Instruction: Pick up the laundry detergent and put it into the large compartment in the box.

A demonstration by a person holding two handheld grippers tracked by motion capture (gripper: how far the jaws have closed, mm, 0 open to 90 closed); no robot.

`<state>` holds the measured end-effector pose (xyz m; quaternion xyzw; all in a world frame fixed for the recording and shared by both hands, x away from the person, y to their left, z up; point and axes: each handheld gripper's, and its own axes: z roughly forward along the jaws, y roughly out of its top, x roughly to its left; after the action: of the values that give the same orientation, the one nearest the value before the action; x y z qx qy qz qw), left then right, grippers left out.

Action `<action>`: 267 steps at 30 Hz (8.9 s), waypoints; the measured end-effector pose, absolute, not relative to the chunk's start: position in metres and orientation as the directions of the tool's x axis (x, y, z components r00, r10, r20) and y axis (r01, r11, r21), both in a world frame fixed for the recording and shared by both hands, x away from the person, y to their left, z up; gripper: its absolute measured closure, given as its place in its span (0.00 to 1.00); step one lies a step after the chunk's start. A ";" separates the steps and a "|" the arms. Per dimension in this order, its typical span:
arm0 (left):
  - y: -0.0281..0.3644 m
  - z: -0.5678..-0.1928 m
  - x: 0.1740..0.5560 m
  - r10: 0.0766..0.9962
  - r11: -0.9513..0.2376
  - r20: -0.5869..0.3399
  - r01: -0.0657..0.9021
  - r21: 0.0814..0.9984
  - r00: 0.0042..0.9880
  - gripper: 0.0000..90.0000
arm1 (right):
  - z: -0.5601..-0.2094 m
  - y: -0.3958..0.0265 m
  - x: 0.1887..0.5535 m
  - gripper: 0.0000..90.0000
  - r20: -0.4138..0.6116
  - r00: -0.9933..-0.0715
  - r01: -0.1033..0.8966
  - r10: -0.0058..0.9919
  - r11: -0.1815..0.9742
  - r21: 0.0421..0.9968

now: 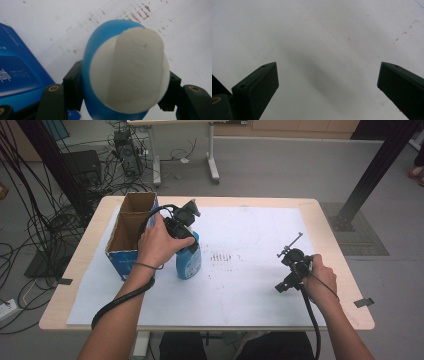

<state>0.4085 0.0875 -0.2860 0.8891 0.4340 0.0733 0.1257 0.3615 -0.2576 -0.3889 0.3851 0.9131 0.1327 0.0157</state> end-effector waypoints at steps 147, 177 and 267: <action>0.232 -0.087 0.415 1.000 -0.014 0.014 0.893 0.449 0.009 0.42 | -0.369 -0.262 0.361 0.04 0.056 -0.701 0.689 0.711 0.654 0.313; 0.230 -0.154 0.429 1.000 -0.014 0.018 0.917 0.399 0.007 0.42 | -0.377 -0.264 0.362 0.04 0.066 -0.695 0.698 0.716 0.649 0.302; 0.226 -0.273 0.432 0.999 -0.017 0.042 0.963 0.269 0.006 0.42 | -0.383 -0.264 0.360 0.04 0.070 -0.688 0.708 0.722 0.646 0.286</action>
<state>0.4322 0.2265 -0.2729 0.7044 0.6964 0.1105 0.0815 0.3598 -0.2641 -0.3833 0.3943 0.9069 0.1468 0.0251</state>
